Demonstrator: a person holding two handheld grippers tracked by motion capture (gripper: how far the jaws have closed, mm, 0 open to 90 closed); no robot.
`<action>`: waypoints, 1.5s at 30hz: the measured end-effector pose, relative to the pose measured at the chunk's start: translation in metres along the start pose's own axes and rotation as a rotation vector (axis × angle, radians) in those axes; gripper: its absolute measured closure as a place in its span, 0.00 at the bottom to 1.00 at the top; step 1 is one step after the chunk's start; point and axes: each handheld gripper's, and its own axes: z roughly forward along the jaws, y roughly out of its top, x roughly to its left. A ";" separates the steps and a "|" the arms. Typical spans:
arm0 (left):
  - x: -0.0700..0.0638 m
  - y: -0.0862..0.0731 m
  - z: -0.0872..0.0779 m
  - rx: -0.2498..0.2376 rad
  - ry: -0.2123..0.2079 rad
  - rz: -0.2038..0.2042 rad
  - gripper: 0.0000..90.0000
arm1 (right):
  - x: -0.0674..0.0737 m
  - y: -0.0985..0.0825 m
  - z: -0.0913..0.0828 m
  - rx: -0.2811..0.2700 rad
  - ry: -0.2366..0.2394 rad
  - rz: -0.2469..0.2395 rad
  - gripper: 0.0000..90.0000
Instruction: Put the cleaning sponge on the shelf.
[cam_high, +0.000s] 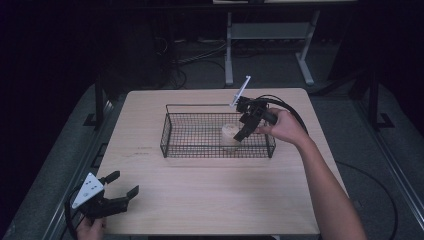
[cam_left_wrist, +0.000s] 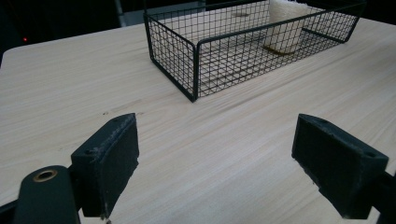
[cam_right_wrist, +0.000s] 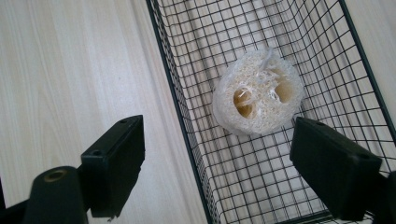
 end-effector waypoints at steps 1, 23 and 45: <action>0.000 0.000 0.000 0.001 0.000 0.000 0.16 | 0.001 -0.001 0.000 -0.006 0.002 -0.003 0.19; -0.002 0.000 0.001 0.006 -0.006 0.004 0.16 | 0.022 -0.021 -0.007 -0.018 -0.006 -0.017 0.19; -0.003 0.000 0.002 0.006 -0.007 0.004 0.16 | 0.040 -0.050 0.002 -0.007 0.003 0.001 0.19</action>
